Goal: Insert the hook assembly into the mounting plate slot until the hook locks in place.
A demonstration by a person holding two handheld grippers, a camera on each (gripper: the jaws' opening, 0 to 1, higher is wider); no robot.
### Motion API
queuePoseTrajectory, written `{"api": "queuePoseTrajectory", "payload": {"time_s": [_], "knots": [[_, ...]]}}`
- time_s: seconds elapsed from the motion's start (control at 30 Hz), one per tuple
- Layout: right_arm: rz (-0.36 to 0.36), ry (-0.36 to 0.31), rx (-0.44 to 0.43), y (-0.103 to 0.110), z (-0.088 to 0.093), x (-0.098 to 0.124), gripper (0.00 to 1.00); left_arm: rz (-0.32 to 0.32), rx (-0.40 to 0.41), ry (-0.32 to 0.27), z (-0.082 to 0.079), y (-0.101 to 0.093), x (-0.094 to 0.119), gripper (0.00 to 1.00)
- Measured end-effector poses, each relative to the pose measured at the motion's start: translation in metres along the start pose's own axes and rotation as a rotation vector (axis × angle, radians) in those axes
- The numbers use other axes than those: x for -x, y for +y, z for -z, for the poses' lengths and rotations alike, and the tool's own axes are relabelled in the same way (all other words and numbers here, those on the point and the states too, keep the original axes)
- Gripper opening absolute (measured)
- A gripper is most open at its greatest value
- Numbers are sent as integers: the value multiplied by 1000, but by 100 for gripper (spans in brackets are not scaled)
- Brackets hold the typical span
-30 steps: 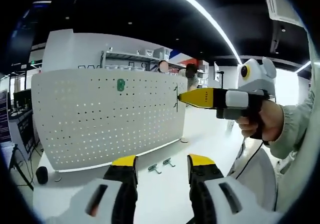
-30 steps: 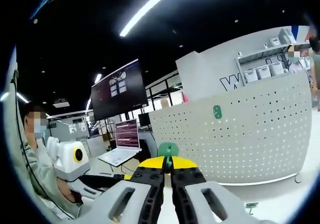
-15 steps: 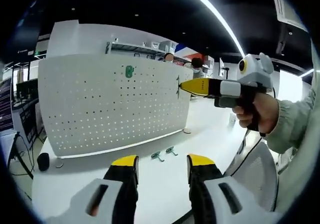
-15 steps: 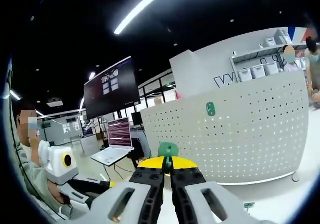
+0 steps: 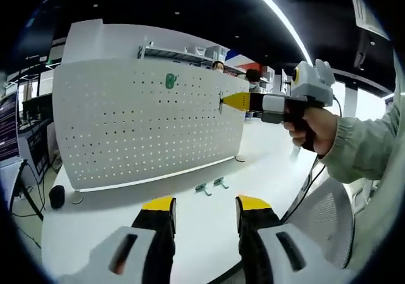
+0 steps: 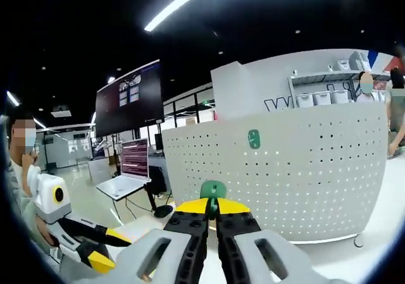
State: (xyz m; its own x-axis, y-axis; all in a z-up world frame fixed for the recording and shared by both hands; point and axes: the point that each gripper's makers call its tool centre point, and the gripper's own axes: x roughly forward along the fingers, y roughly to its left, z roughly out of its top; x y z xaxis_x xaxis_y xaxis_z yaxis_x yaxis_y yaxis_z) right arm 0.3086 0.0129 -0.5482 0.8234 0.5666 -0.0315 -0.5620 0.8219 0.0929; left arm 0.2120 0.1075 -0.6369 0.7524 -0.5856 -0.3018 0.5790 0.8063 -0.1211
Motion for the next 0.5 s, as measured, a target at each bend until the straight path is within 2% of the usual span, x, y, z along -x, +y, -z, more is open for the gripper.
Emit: {"api": "queuePoseTrajectory", "payload": {"time_s": [0.5], "knots": [[85,44,38,-35,15,-27,1,3,-8,27,10,5,-1,39]]}}
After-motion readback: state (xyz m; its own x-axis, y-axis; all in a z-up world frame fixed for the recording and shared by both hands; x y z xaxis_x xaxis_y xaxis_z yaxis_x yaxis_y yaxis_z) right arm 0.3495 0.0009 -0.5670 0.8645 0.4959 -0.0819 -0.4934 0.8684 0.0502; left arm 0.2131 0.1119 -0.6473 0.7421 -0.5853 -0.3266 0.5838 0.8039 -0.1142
